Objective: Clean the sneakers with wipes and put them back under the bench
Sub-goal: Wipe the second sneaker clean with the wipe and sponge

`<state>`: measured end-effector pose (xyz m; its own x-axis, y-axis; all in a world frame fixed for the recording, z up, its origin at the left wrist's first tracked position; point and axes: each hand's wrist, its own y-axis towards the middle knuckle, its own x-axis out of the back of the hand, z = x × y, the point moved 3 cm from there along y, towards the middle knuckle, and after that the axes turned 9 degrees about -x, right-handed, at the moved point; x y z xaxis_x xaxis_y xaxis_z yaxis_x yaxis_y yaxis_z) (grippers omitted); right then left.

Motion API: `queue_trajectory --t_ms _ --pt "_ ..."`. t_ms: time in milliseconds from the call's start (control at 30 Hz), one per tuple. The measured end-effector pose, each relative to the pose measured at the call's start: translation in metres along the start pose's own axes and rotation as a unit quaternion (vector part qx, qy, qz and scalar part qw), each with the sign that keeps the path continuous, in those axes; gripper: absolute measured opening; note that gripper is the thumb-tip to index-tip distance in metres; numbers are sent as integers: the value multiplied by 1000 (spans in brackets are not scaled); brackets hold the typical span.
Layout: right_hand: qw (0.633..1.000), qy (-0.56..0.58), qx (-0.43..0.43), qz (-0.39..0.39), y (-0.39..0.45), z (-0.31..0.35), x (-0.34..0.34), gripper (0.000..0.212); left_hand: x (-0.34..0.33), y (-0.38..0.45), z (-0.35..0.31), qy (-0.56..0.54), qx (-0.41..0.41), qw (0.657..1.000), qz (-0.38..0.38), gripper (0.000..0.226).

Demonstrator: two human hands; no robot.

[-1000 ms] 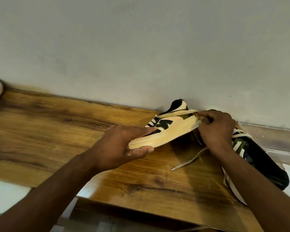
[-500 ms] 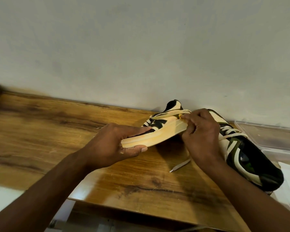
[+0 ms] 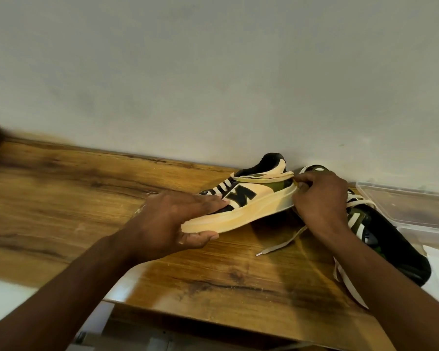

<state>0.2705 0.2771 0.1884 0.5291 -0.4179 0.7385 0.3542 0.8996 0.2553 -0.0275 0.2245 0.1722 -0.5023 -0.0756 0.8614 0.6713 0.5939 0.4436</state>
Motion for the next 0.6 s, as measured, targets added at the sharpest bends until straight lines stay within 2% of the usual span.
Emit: queue_trajectory --t_ms 100,233,400,500,600 --pt "994 -89 52 29 -6 2 8 28 -6 -4 -5 40 -23 999 7 64" --pt "989 -111 95 36 -17 5 13 16 -24 -5 -21 147 -56 987 -15 64" --pt "997 -16 79 23 -26 7 17 14 -29 0 -33 177 -49 982 -35 66" --pt "997 19 49 64 -34 9 13 21 -35 1 -29 185 -20 982 -5 81" --pt "991 53 39 117 -53 17 1 19 -36 1 -25 184 -2 983 -1 91"
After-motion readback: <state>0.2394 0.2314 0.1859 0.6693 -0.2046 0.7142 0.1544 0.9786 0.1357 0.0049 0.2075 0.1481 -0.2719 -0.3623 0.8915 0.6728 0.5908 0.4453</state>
